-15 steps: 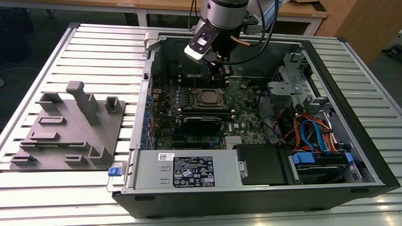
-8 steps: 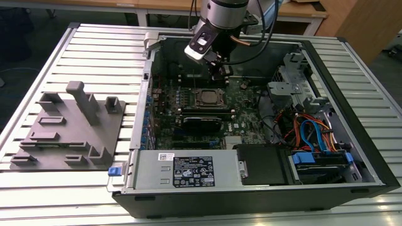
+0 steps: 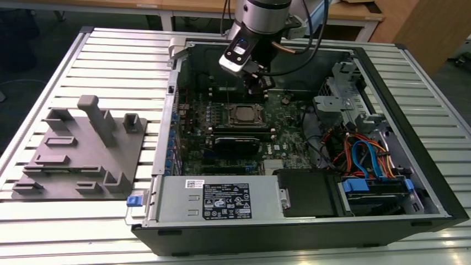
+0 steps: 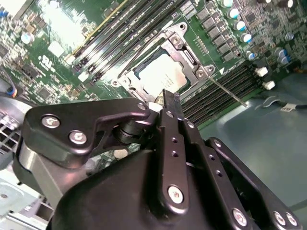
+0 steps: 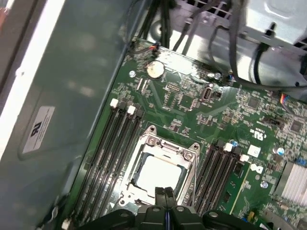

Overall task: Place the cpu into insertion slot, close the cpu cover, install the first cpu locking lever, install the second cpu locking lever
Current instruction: 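Install the first cpu locking lever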

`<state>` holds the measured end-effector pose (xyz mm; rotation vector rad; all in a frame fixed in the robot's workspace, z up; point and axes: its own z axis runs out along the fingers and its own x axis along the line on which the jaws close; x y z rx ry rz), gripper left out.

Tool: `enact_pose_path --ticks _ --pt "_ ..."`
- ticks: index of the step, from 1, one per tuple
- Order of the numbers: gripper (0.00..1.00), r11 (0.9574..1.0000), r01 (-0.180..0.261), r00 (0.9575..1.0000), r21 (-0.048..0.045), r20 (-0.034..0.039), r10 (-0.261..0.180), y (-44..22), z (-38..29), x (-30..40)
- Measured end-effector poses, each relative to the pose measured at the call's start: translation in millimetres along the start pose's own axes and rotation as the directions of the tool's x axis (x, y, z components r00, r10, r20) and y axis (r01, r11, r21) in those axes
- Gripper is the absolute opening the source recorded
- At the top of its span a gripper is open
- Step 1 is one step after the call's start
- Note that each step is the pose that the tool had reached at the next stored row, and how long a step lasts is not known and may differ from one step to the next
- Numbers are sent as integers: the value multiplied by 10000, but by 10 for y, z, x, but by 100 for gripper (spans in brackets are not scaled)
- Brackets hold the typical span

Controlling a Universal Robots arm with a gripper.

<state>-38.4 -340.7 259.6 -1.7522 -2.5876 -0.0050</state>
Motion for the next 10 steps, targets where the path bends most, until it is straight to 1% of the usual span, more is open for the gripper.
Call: enact_pose_path --ticks 3,5,7,10 --pt "10 9988 497 9988 8 4 -497 0 0 0" --pt "10 9975 704 9975 11 5 -704 0 0 0" --pt "10 9966 827 9966 13 5 -827 0 0 0" --pt "10 9965 836 9965 14 6 -836 0 0 0"
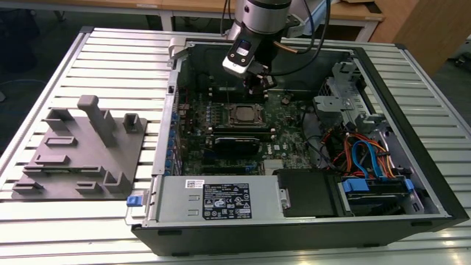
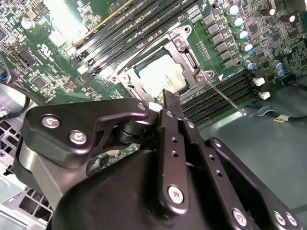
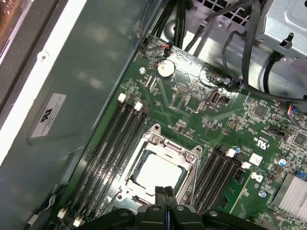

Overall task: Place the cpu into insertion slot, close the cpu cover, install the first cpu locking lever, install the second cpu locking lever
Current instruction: 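Install the first cpu locking lever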

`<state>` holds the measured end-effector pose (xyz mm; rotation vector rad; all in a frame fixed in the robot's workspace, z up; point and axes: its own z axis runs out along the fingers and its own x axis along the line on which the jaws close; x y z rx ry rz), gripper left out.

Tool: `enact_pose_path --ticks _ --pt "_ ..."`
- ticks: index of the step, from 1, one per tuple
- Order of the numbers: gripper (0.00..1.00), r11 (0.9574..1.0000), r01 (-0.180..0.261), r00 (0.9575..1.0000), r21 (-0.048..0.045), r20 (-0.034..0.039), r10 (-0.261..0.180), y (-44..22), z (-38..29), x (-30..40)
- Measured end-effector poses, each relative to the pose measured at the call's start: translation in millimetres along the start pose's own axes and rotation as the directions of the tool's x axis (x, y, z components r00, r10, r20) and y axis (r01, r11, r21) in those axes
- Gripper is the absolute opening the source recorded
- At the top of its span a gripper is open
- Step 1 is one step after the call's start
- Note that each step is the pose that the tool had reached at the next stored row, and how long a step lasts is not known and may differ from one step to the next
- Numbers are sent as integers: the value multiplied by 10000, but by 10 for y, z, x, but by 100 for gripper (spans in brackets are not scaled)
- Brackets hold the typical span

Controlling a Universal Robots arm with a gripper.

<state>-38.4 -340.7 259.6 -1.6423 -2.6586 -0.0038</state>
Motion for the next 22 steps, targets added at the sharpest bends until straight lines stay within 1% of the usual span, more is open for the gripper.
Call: enact_pose_path --ticks 10,12,22 --pt "10 10000 7 10000 0 0 -7 0 0 0" --pt "10 10000 7 10000 -5 3 -7 -14 0 7" --pt "10 10000 8 10000 -10 5 -8 -20 0 10"
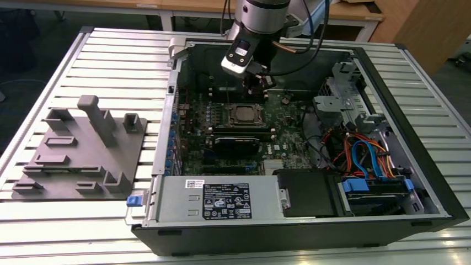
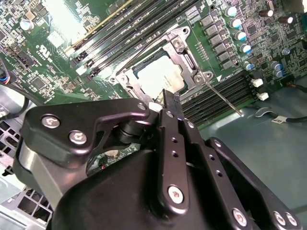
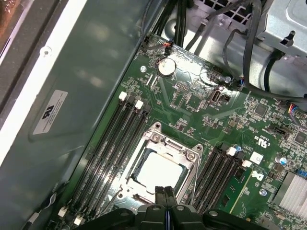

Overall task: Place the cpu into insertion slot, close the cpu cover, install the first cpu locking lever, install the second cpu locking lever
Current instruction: 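Install the first cpu locking lever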

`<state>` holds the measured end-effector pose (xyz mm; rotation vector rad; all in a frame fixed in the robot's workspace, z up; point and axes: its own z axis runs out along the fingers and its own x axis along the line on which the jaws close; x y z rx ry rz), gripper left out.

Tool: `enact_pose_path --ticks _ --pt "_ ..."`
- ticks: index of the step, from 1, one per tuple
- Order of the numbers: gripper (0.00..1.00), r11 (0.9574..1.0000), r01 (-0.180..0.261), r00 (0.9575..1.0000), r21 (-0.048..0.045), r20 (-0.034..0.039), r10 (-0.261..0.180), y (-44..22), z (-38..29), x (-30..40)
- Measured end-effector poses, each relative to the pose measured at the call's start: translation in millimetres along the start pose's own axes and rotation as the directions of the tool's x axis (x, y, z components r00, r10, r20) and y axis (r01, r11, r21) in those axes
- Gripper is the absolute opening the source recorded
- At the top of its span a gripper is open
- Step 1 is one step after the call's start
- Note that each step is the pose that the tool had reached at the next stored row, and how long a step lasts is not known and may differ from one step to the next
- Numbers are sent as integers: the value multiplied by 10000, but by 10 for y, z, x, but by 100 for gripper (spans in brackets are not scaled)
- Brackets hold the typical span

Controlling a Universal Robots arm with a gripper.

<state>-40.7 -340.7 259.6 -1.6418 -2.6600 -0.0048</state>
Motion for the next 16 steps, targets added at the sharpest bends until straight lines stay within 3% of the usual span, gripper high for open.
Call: enact_pose_path --ticks 3,10,16 --pt "10 10000 83 10000 1 1 -83 0 0 0" --pt "10 9959 899 9959 13 4 -899 -1 0 0" --pt "10 9956 934 9956 13 5 -934 0 0 0"
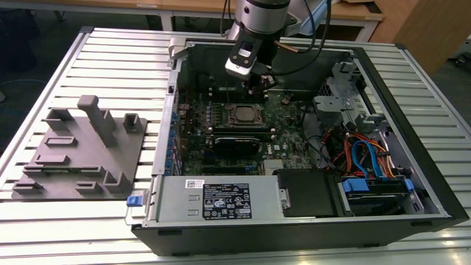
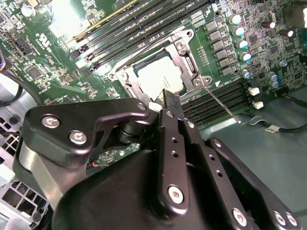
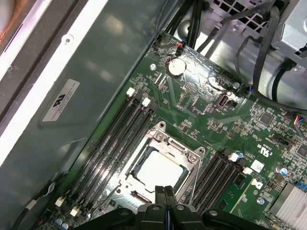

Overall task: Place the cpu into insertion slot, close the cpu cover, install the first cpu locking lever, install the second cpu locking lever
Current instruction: 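Install the first cpu locking lever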

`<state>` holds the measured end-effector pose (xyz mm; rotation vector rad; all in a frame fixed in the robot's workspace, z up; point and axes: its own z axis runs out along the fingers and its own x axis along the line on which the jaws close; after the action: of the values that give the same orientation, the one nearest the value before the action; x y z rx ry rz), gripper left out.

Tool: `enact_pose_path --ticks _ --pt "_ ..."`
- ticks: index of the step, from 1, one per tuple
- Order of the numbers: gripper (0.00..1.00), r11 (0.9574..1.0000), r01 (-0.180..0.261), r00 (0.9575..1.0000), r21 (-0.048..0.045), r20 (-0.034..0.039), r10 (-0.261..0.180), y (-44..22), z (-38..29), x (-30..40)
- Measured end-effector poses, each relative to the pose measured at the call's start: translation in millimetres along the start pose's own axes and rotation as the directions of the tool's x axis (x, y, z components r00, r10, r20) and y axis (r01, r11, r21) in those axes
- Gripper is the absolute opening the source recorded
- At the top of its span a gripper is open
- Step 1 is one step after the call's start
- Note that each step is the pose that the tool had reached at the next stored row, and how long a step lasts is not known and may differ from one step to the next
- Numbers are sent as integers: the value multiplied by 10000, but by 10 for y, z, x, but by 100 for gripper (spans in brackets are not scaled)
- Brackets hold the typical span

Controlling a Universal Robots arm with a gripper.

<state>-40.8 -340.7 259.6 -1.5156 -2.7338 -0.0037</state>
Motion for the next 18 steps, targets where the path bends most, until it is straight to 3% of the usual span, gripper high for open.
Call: enact_pose_path --ticks 10,14,18 --pt "10 10000 61 10000 0 0 -61 -1 0 -1" --pt "10 9987 507 9987 8 2 -507 -1 0 -1" --pt "10 9941 1080 9941 16 5 -1080 -1 0 -1"
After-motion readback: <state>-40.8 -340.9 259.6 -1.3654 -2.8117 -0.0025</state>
